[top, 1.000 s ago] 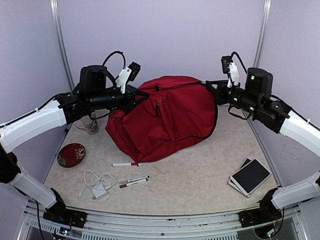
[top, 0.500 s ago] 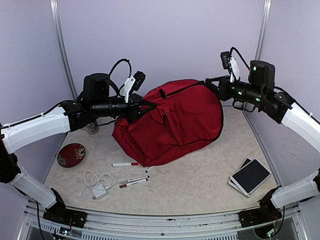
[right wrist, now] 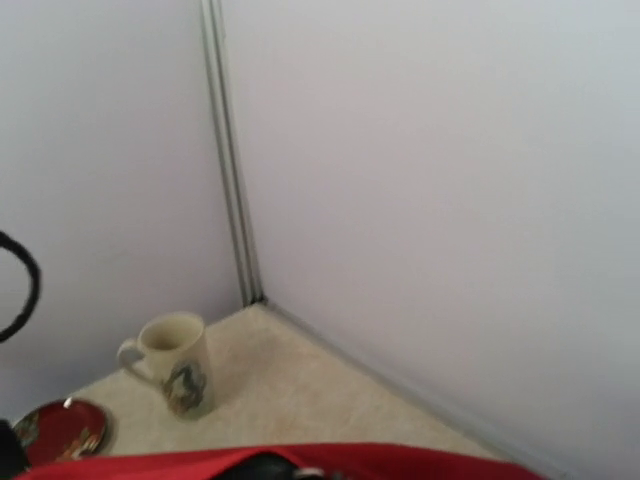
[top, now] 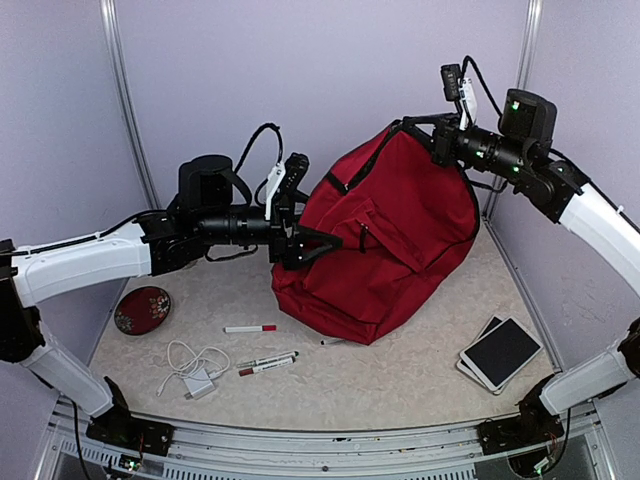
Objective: Pack the student bag
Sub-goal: Unzip the largest pocket of the student bag, then hold the largest pocket of the student bag.
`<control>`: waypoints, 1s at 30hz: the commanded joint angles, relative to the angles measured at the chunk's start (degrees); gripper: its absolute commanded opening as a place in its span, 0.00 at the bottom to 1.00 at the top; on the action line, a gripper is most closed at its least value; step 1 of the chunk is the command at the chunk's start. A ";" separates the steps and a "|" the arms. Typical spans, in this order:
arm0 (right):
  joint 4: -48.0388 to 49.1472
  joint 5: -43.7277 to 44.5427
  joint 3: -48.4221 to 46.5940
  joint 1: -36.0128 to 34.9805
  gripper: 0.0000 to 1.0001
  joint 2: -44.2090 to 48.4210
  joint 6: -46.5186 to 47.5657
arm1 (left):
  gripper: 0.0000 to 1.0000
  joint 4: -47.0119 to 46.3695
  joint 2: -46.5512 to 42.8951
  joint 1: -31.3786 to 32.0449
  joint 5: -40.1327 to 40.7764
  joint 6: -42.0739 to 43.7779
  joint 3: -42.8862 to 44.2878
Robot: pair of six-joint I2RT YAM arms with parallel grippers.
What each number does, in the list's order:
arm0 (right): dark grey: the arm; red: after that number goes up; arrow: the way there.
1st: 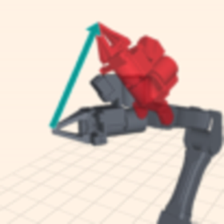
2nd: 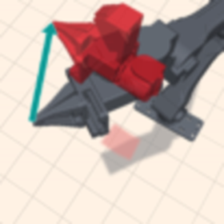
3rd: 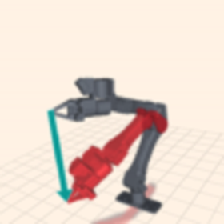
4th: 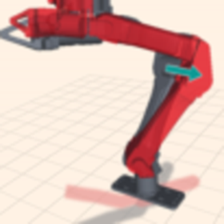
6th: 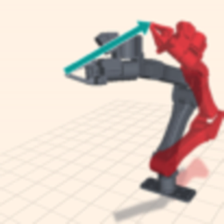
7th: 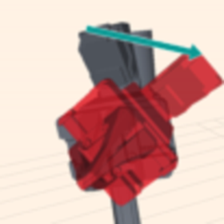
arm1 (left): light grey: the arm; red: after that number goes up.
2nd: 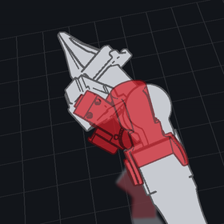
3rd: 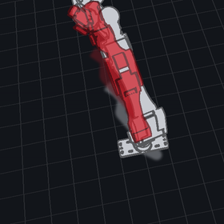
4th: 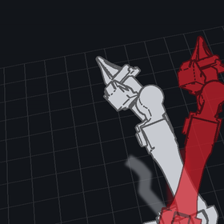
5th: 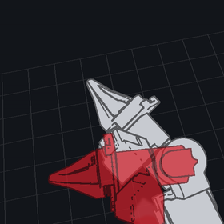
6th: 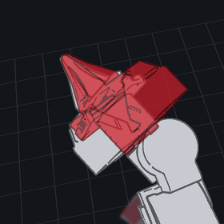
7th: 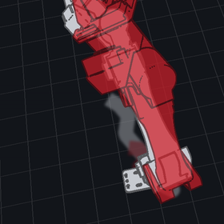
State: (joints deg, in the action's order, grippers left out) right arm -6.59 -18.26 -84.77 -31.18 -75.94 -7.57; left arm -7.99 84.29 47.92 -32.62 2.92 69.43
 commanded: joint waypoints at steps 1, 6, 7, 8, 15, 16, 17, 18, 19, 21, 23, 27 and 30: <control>4.81 -6.34 5.34 -0.14 0.00 0.22 -2.02 | 0.99 7.23 0.69 -3.32 -15.40 -1.58 1.76; 7.42 -9.66 10.87 -2.00 0.00 1.21 -0.61 | 0.99 8.78 -3.52 -8.35 -8.36 -3.43 3.10; 8.04 -9.68 11.73 -2.50 0.00 1.37 -0.57 | 0.99 8.82 -4.45 -8.05 -2.09 -2.20 3.15; 9.07 -9.65 12.61 -2.89 0.00 1.48 -1.03 | 0.99 8.10 -5.10 -7.76 5.28 -1.64 3.25; 10.64 -10.30 13.48 -5.78 0.00 0.54 -1.12 | 0.99 10.36 -1.28 -5.98 7.83 -0.47 10.55; 10.59 -10.18 13.21 -5.89 0.00 0.46 -1.21 | 0.99 11.23 -0.22 -5.61 8.74 -0.01 11.35; 10.48 -9.83 12.77 -5.99 0.00 0.37 -1.38 | 0.99 12.67 0.91 -5.32 9.59 0.23 12.52; 10.17 -9.47 12.47 -6.00 0.00 0.15 -1.53 | 0.99 14.36 2.36 -5.01 9.93 0.01 13.92; 10.00 -9.31 12.29 -6.06 0.00 0.03 -1.52 | 0.99 15.94 3.71 -4.61 9.60 -0.21 15.52; 10.23 -9.41 12.36 -6.13 0.00 -0.15 -1.54 | 0.99 18.33 6.14 -3.41 9.22 -0.04 18.02; 10.68 -9.51 12.62 -6.25 0.00 -0.16 -1.67 | 0.99 19.67 7.99 -2.41 9.43 1.03 19.51; 11.19 -9.37 12.86 -6.31 0.00 -0.11 -1.94 | 0.99 20.03 10.31 -3.50 10.07 0.15 19.81; 11.10 -9.30 13.01 -6.44 0.00 -0.08 -1.84 | 0.99 19.48 11.07 -4.60 6.62 -2.14 19.71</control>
State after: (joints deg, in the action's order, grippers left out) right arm -0.05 -27.27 -70.54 -37.01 -76.20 -8.91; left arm 10.55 94.96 44.86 -23.70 2.59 87.72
